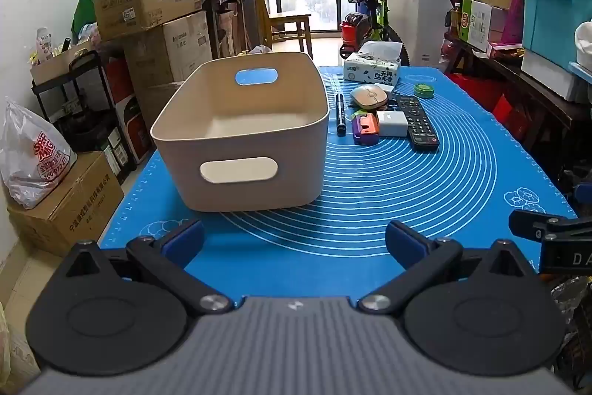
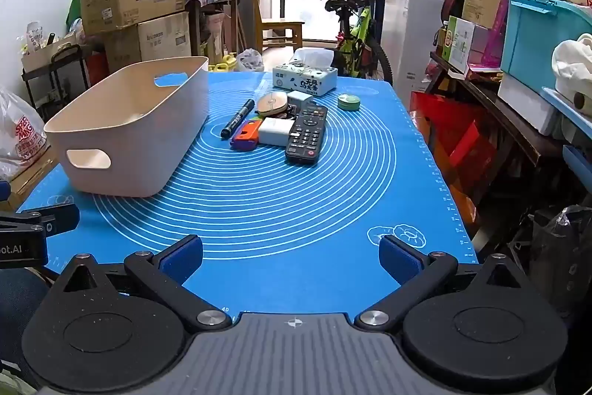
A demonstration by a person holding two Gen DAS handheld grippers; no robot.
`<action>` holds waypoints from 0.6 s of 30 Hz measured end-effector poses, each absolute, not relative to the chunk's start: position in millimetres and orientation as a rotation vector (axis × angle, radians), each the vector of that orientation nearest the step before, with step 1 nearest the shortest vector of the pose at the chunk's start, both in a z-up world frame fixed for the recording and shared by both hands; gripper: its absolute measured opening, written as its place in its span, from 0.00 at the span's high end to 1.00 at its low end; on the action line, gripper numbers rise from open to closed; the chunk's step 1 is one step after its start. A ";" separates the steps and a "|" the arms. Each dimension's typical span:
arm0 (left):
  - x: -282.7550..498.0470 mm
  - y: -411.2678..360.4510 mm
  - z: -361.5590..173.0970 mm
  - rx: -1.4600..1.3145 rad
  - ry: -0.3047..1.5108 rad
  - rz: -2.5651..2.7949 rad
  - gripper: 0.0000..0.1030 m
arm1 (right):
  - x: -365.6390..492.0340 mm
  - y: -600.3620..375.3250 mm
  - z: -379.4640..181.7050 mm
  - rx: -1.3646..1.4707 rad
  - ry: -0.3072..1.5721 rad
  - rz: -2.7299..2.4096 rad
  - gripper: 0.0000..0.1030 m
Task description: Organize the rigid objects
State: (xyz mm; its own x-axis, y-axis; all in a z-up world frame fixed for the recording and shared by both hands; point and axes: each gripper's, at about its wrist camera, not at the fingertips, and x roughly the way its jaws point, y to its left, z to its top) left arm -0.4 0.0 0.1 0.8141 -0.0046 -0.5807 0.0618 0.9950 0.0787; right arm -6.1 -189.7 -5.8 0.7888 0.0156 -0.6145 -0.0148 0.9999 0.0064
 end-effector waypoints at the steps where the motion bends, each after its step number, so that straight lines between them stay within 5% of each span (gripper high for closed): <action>1: -0.8 0.0 0.2 0.096 0.619 -0.036 0.00 | -5.9 -189.2 -5.8 -0.003 0.663 0.016 0.02; 18: -0.9 -5.3 1.9 0.104 0.620 -0.038 0.00 | -6.9 -187.8 -3.6 -0.010 0.661 0.013 0.02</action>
